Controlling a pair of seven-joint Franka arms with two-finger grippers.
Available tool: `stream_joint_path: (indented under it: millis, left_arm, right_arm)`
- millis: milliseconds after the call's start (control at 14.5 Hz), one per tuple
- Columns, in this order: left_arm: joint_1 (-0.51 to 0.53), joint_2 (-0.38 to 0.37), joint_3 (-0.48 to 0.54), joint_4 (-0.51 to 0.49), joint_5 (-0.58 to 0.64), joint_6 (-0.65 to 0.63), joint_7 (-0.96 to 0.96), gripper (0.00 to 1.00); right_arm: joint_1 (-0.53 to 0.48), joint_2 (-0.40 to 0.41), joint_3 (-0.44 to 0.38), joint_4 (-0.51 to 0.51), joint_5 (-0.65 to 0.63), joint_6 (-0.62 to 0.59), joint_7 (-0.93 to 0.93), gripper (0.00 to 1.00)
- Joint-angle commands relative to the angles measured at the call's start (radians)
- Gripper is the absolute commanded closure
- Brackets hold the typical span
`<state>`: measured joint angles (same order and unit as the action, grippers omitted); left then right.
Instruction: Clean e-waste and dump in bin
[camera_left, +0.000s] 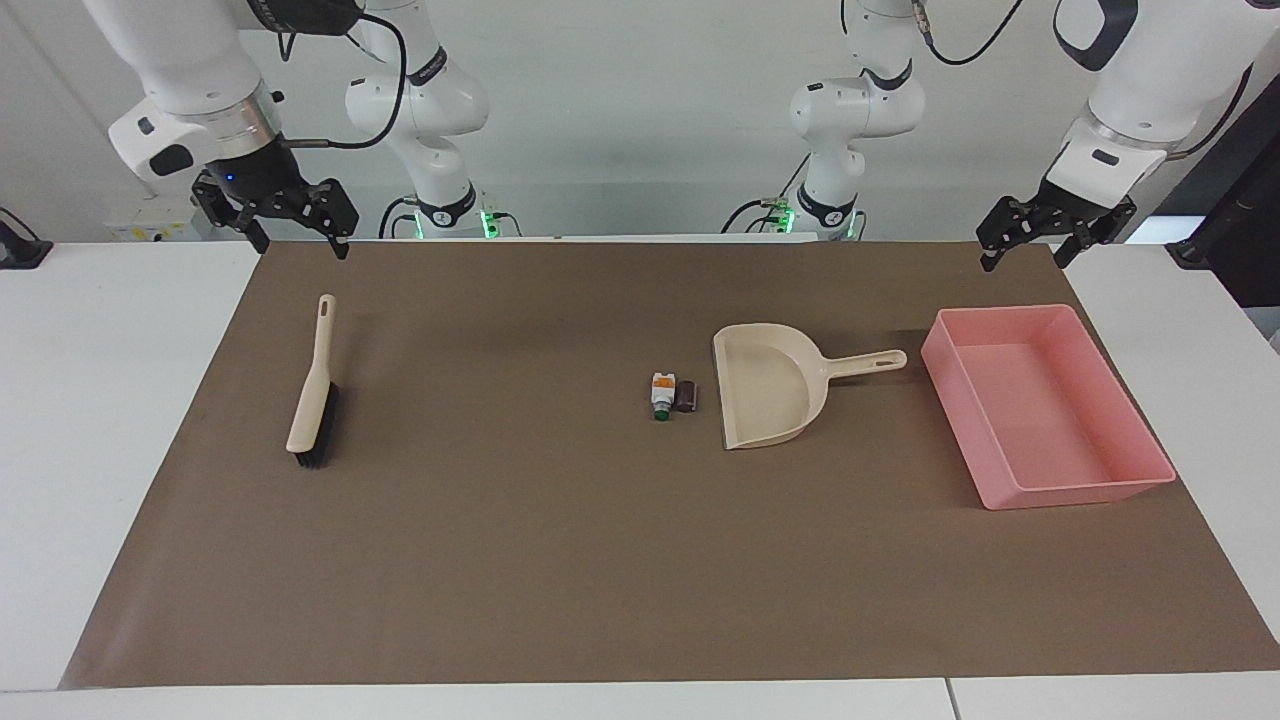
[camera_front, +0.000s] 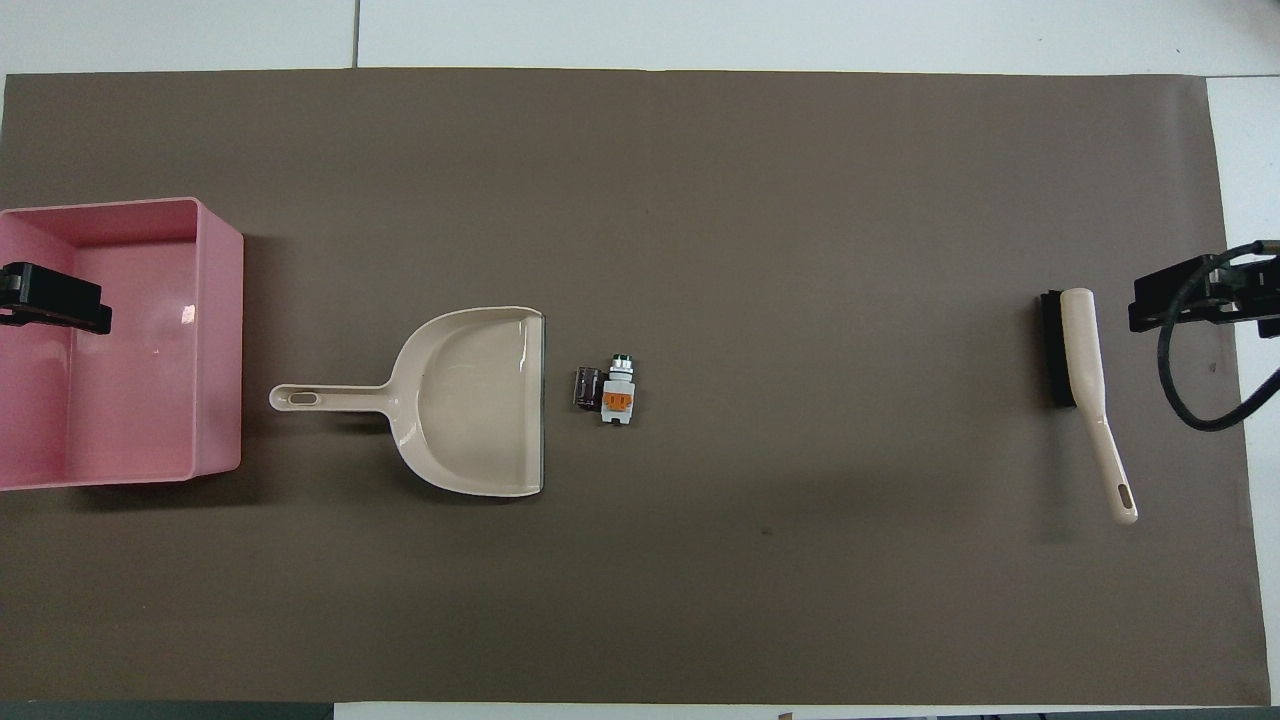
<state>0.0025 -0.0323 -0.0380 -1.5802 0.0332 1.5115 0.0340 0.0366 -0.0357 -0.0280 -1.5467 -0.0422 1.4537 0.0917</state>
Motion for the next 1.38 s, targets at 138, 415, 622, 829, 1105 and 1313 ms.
stream_joint_path:
  millis: [138, 415, 622, 829, 1105, 1313]
  left_arm:
    - [-0.010, -0.032, 0.015, -0.038, -0.013, 0.009, 0.003, 0.01]
    - [-0.009, -0.034, 0.015, -0.038, -0.013, 0.009, 0.003, 0.01]
    - [-0.012, -0.032, 0.013, -0.037, -0.013, 0.019, 0.003, 0.01]
    - [-0.016, -0.031, 0.013, -0.035, -0.015, 0.019, 0.009, 0.01]
    - [-0.010, -0.034, 0.015, -0.043, -0.064, 0.032, 0.029, 0.01]
    - [-0.012, -0.034, 0.015, -0.046, -0.062, 0.029, 0.070, 0.01]
  right_arm:
    - [-0.004, 0.007, 0.004, 0.013, 0.001, -0.012, -0.020, 0.01]
    - [-0.004, 0.002, 0.002, 0.003, 0.001, -0.010, -0.014, 0.01]
    - [-0.001, -0.022, 0.004, -0.053, 0.001, 0.017, -0.012, 0.01]
    - [-0.006, -0.044, 0.002, -0.111, 0.016, 0.068, -0.017, 0.01]
    - [-0.018, -0.150, -0.004, -0.414, 0.021, 0.282, -0.030, 0.01]
    - [-0.101, -0.148, -0.013, -0.573, 0.021, 0.397, -0.194, 0.01]
